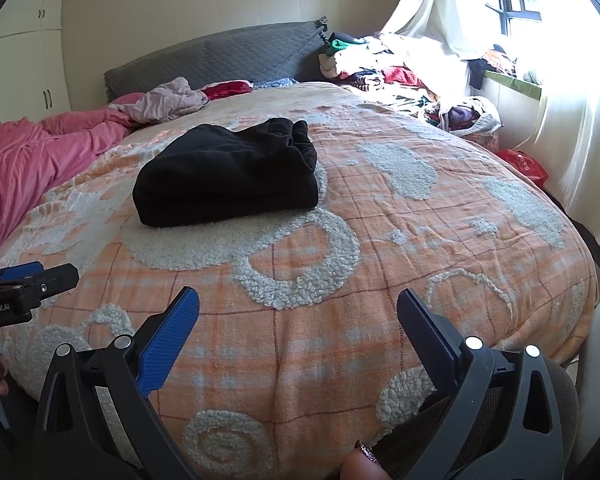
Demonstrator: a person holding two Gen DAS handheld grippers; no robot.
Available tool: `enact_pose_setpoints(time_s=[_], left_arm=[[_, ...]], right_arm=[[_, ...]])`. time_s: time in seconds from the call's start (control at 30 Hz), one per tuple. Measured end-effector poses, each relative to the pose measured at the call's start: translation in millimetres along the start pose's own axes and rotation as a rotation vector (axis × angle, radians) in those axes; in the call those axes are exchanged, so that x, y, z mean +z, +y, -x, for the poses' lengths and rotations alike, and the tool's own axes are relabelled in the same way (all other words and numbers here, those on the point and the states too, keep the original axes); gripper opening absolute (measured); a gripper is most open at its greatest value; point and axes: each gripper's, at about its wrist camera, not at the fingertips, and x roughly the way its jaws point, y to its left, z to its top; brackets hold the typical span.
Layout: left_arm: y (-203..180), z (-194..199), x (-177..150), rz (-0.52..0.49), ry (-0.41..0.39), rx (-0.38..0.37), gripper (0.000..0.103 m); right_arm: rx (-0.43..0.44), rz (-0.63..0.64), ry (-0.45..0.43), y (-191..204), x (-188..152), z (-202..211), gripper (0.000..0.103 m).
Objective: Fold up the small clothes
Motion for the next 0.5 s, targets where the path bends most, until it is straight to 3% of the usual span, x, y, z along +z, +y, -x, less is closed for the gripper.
enact_pose_setpoints(time_s=[0.5], left_arm=[[4.4,-0.3,0.4,0.005,0.007,0.006,0.093]], right_arm=[[-0.005,-0.007,0.000,-1.4,0.2,1.1,0.098]])
